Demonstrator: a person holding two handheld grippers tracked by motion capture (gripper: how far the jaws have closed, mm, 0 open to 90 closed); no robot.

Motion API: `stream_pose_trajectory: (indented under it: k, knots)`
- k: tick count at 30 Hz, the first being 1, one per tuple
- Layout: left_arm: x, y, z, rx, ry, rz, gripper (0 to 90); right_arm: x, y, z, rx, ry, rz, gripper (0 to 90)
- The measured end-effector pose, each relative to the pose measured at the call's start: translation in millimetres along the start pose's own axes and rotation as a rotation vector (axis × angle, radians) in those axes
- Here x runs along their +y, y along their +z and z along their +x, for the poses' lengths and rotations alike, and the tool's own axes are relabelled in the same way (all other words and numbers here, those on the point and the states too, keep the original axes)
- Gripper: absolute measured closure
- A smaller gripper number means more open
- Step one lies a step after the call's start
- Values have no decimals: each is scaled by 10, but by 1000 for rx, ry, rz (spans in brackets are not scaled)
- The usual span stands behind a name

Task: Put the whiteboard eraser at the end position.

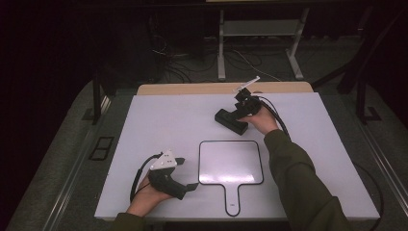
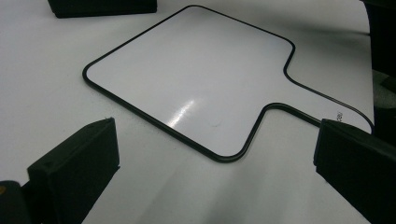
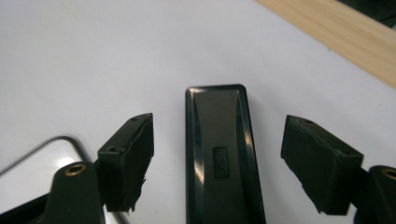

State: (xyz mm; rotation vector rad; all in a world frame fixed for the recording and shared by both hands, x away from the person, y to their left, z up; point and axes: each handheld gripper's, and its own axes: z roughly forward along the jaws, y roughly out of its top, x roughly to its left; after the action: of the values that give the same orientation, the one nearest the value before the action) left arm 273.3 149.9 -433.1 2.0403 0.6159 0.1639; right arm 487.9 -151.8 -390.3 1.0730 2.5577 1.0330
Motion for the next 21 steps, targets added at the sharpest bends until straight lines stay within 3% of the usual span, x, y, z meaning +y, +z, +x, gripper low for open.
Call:
stream_pose_trajectory:
  k: [3, 4, 6, 11, 21]
  knots:
    - [-4, 1, 9, 3, -4, -1, 0, -8, -104, -12, 24, 15, -40, 209]
    - [-3, 0, 12, 4, -3, -3, 0, -13, -128, -7, 13, 21, -45, 167]
    - [1, -3, 23, 5, 1, -2, 0, -30, -173, 2, 3, 20, -61, 166]
    - [-12, 3, 28, 10, -3, 4, 0, -102, -252, 23, 42, 24, -107, 166]
    - [-29, -12, 37, 13, -4, 3, 0, -309, -400, 171, 44, 5, -165, 166]
